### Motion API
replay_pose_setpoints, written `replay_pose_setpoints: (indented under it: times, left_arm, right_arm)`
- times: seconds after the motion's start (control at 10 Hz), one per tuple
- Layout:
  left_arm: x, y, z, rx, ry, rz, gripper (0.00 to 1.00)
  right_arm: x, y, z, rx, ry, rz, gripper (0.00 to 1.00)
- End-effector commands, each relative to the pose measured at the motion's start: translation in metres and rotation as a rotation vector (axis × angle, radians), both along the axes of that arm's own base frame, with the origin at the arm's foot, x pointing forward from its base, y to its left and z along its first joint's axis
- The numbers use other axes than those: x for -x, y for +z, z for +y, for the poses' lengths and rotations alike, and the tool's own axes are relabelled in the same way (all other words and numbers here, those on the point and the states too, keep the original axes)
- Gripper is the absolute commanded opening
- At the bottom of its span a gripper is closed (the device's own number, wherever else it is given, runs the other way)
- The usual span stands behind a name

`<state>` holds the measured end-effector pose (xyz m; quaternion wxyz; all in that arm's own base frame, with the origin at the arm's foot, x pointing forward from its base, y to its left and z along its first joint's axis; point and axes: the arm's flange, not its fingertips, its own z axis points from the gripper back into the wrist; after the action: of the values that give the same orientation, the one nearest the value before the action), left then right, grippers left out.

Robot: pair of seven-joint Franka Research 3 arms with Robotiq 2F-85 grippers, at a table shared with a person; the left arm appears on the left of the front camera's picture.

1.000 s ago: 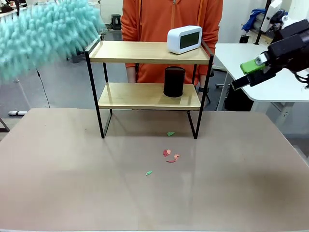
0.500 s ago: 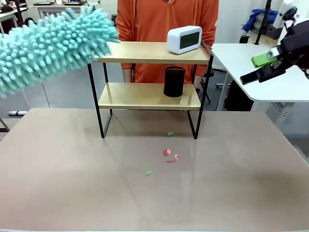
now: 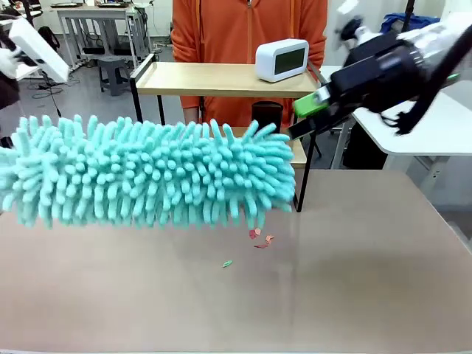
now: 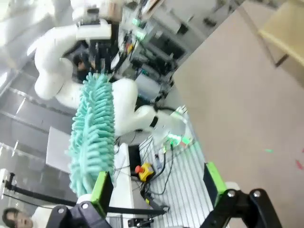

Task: Clean the shelf.
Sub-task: Hand the Duster back to the human.

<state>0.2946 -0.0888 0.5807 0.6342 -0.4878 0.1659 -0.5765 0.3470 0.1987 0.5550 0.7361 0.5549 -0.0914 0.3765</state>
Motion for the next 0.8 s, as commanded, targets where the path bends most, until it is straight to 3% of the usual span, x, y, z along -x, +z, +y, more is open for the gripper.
replay_pose_setpoints:
  times: [0.0,0.3,0.7]
  left_arm:
    - [-0.018,0.011,-0.005,-0.087,-0.064,-0.010,0.13]
    - [-0.038,-0.003,-0.053,-0.201,-0.056,-0.040,0.13]
    - [-0.059,-0.006,-0.085,-0.075,0.058,-0.019,0.13]
  right_arm:
    - [0.001,0.004,0.020,0.055,0.088,0.066,1.00]
    - [0.012,-0.004,0.043,0.076,0.151,0.138,1.00]
    - [0.029,-0.018,0.045,0.151,0.184,0.118,1.00]
